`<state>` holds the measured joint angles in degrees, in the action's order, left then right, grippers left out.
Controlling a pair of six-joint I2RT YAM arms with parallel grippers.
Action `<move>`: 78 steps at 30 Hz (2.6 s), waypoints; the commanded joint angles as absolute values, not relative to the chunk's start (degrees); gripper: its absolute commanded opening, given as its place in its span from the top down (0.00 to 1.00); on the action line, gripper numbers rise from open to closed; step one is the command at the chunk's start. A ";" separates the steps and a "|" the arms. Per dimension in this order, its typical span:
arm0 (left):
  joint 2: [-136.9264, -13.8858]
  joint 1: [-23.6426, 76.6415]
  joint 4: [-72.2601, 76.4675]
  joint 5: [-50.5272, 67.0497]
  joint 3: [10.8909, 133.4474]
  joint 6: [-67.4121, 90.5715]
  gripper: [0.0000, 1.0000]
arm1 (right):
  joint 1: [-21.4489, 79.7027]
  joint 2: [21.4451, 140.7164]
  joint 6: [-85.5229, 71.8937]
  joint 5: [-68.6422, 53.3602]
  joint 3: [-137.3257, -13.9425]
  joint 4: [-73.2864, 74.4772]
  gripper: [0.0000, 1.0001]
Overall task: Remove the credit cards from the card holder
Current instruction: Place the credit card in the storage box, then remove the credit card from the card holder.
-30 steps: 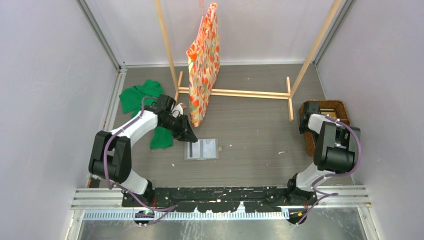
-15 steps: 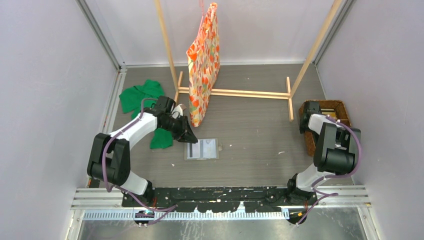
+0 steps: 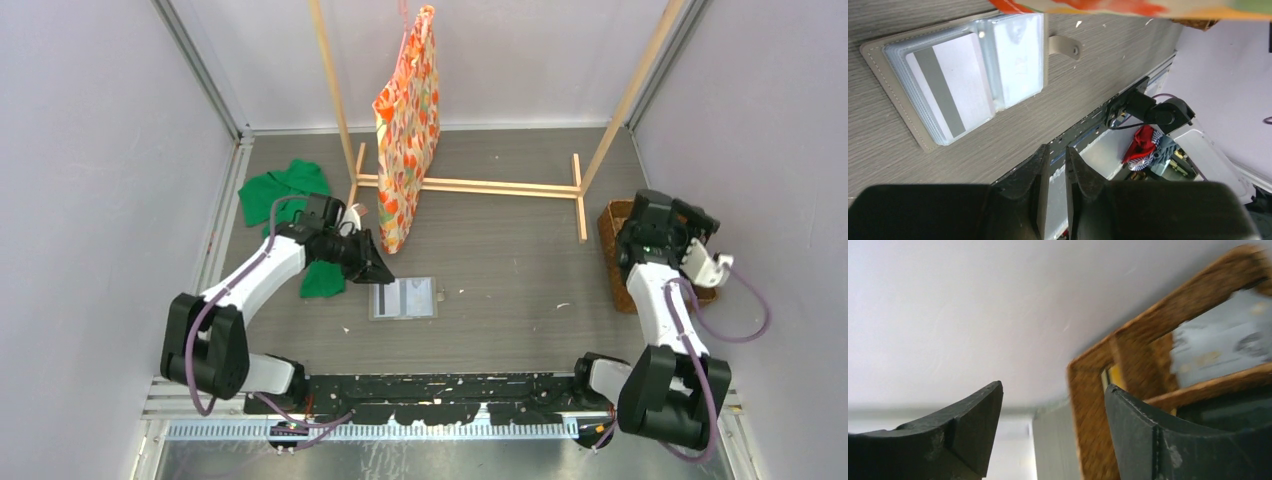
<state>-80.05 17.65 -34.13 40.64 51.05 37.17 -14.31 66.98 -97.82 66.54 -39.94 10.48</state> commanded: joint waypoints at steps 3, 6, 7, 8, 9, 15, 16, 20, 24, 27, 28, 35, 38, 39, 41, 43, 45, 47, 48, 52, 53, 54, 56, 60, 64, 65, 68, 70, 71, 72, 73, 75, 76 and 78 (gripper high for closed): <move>-72.38 18.40 -33.28 36.84 49.98 39.10 0.79 | -7.13 66.45 -61.08 33.84 -54.62 10.83 0.20; -70.17 18.71 -32.83 34.64 47.81 40.05 0.79 | 10.46 69.80 -49.08 44.99 -60.88 15.39 0.18; -69.47 18.86 -32.76 33.78 46.96 40.42 0.78 | 15.92 70.76 -46.72 48.27 -61.84 15.77 0.17; -68.87 18.96 -32.76 32.89 46.20 40.81 0.78 | 20.48 71.70 -45.67 49.40 -62.36 16.35 0.16; -68.20 19.12 -32.92 31.66 45.44 41.17 0.78 | 24.18 72.49 -45.83 49.02 -62.71 17.15 0.15; -67.21 19.25 -35.31 24.67 42.89 43.28 0.77 | 39.29 76.15 -49.66 44.17 -61.04 22.32 0.13; -67.38 19.25 -34.96 24.49 42.38 43.65 0.76 | 40.90 76.86 -49.61 41.71 -61.07 23.31 0.14; -68.95 19.25 -33.36 23.24 41.00 44.71 0.76 | 44.56 78.92 -50.22 31.18 -59.41 25.01 0.18; -71.94 19.25 -31.83 21.63 41.22 44.91 0.76 | 46.39 79.44 -52.08 23.28 -54.63 21.14 0.26; -74.07 19.25 -31.05 21.27 41.99 44.79 0.76 | 47.89 80.43 -52.41 19.66 -52.96 18.65 0.33; -74.61 19.25 -31.04 20.98 42.27 44.70 0.76 | 48.53 80.84 -52.32 18.97 -52.84 18.18 0.35; -78.10 19.24 -30.69 19.39 42.82 43.95 0.75 | 51.78 85.96 -51.62 14.36 -54.79 15.06 0.50; -78.91 19.25 -29.76 19.41 42.47 44.28 0.75 | 53.00 88.00 -51.21 13.05 -56.09 13.90 0.55; -78.97 19.20 -29.42 19.33 42.33 44.29 0.75 | 53.54 88.62 -51.08 12.55 -56.51 13.26 0.56; -79.29 19.25 -28.96 19.14 42.35 44.32 0.75 | 54.07 90.07 -50.76 11.84 -57.25 12.61 0.58; -79.88 19.24 -28.36 19.07 42.48 44.30 0.75 | 54.40 91.50 -50.30 10.93 -58.04 12.01 0.59; -80.74 19.25 -27.96 19.15 42.75 44.30 0.75 | 54.52 93.25 -49.88 9.60 -59.05 11.79 0.59; -81.59 19.25 -27.31 19.23 42.89 44.30 0.75 | 54.58 95.27 -49.59 8.36 -60.20 11.98 0.60; -82.07 19.25 -26.97 19.32 42.89 44.30 0.75 | 54.54 96.32 -49.51 8.20 -60.73 12.34 0.60; -83.97 19.25 -25.65 20.15 43.20 44.51 0.75 | 54.55 99.18 -50.00 8.47 -61.39 13.56 0.61; -84.32 19.25 -25.40 20.51 43.24 44.51 0.75 | 54.54 99.33 -50.35 8.75 -61.02 13.52 0.61; -84.52 19.25 -25.32 20.81 43.43 44.48 0.75 | 54.54 99.49 -50.70 9.39 -60.66 13.86 0.61; -84.56 19.25 -25.26 21.02 43.71 44.39 0.75 | 54.56 99.53 -51.53 10.77 -59.59 14.12 0.61; -83.86 19.25 -25.31 21.56 43.72 44.46 0.75 | 54.48 98.70 -52.49 13.42 -57.26 14.70 0.60; -83.35 19.25 -25.16 22.28 43.68 44.40 0.75 | 54.51 98.50 -53.14 13.74 -56.02 14.16 0.60; -83.35 19.25 -24.94 22.57 43.68 44.32 0.75 | 54.43 98.54 -53.29 14.02 -55.91 14.23 0.60; -83.33 19.25 -24.69 23.54 43.85 44.29 0.76 | 54.47 98.74 -53.60 14.15 -55.62 13.90 0.60; -83.11 19.32 -24.34 24.09 43.94 44.30 0.76 | 54.50 98.68 -53.56 13.73 -55.55 13.70 0.61; -83.07 19.40 -24.20 24.22 43.94 44.30 0.76 | 54.45 98.32 -53.60 13.33 -55.29 13.07 0.61; -83.12 19.53 -24.17 24.40 43.95 44.30 0.76 | 54.52 97.93 -53.53 12.64 -54.86 11.98 0.61; -83.33 19.63 -24.03 24.54 44.00 44.30 0.76 | 54.53 97.32 -53.69 11.92 -54.31 10.88 0.61; -83.81 19.96 -23.74 25.21 43.99 44.30 0.76 | 54.45 95.86 -54.12 10.58 -53.16 8.35 0.61; -83.99 20.17 -23.69 25.40 44.03 44.37 0.77 | 54.49 95.31 -54.52 10.07 -52.50 6.97 0.61; -83.75 20.46 -23.38 25.93 43.91 44.83 0.78 | 54.45 93.83 -54.83 8.51 -51.26 3.51 0.61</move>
<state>-84.44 19.55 -26.35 22.68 41.98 44.58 54.22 97.56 -53.54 11.42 -53.80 8.84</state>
